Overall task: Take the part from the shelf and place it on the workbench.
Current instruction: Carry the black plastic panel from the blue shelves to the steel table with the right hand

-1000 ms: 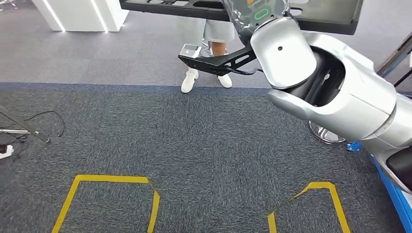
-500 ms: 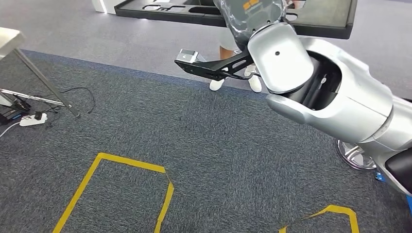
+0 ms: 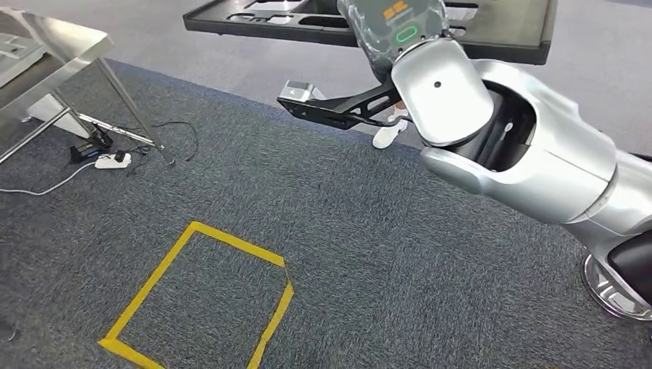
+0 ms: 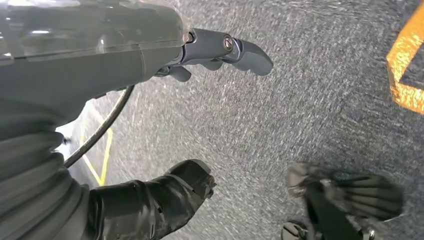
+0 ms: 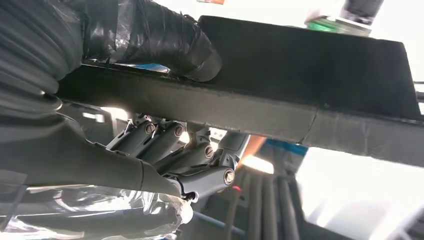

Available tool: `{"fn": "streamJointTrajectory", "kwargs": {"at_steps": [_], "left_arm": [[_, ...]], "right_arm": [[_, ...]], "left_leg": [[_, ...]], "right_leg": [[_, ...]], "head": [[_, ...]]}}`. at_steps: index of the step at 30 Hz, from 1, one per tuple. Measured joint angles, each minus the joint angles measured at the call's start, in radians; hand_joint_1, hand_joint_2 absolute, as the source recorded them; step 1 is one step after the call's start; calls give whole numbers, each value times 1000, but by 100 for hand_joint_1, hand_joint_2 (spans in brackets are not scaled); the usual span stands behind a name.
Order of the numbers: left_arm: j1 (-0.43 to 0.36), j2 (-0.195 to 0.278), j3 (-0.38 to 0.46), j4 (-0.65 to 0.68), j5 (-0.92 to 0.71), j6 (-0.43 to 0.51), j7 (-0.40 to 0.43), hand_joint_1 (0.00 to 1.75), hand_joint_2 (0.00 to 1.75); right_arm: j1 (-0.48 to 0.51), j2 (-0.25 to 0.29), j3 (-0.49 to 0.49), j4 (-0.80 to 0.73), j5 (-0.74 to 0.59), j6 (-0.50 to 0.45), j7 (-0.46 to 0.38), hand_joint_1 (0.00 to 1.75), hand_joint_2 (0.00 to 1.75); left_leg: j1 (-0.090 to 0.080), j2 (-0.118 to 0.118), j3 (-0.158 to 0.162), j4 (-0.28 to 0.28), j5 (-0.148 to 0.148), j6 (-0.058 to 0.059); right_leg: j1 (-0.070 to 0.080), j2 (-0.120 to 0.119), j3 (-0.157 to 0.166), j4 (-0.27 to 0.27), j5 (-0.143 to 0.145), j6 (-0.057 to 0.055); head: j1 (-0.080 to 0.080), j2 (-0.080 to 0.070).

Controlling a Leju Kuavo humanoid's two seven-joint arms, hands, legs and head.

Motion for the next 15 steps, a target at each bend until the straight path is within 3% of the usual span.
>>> {"fn": "streamJointTrajectory", "kwargs": {"at_steps": [2, 3, 4, 6, 8, 10, 12, 14, 15], "left_arm": [[0, 0, 1, 0, 4, 0, 1, 0, 175], [1, 0, 2, 0, 5, -1, 3, 0, 175], [2, 0, 2, 0, 5, -2, 5, 0, 175], [1, 1, 2, 0, 6, -5, 9, 0, 175], [-1, 3, 3, 0, 6, -6, 11, 0, 175], [0, 5, 3, 0, 6, -6, 13, 0, 175], [3, 6, 4, 0, 7, -6, 15, 0, 175], [2, 6, 4, 0, 7, -7, 17, 0, 175], [1, 6, 4, 0, 7, -7, 17, 0, 175]], "right_arm": [[4, 0, 6, 0, -4, -1, 0, 175, 175], [7, 1, 9, 0, -8, -2, 0, 175, 175], [8, 1, 11, 0, -12, -4, 0, 175, 175], [8, 3, 12, 1, -25, -15, -1, 175, 175], [8, 5, 12, 2, -33, -26, -2, 175, 175], [8, 9, 12, 3, -37, -30, -3, 175, 175], [8, 11, 12, 5, -39, -32, -3, 175, 175], [7, 12, 12, 7, -40, -35, -3, 175, 175], [7, 12, 12, 7, -41, -37, -3, 175, 175]], "left_leg": [[-1, 9, -33, 71, -17, 4], [-3, 11, -22, 52, 0, 9], [-7, 18, 8, -1, 28, 15], [-25, 62, 81, -136, 70, 33], [-42, 88, 114, -201, 80, 48], [-45, 65, 117, -211, 85, 56], [-38, 43, 128, -230, 94, 62], [-31, 24, 137, -241, 99, 69], [-29, 13, 138, -241, 99, 71]], "right_leg": [[8, -27, 1, 0, -2, -3], [11, -40, 1, 0, -3, -5], [14, -52, 2, 0, -5, -6], [18, -75, 5, -1, -8, -6], [20, -95, 7, -3, -11, -2], [19, -114, 9, -6, -14, 6], [15, -87, 5, 16, -33, 13], [11, -27, -36, 109, -84, 18], [10, -9, -69, 175, -113, 20]], "head": [[-1, 0], [-1, 0], [-1, 0], [0, 0], [0, 0], [0, 0], [1, 0], [2, 0], [2, 0]]}}
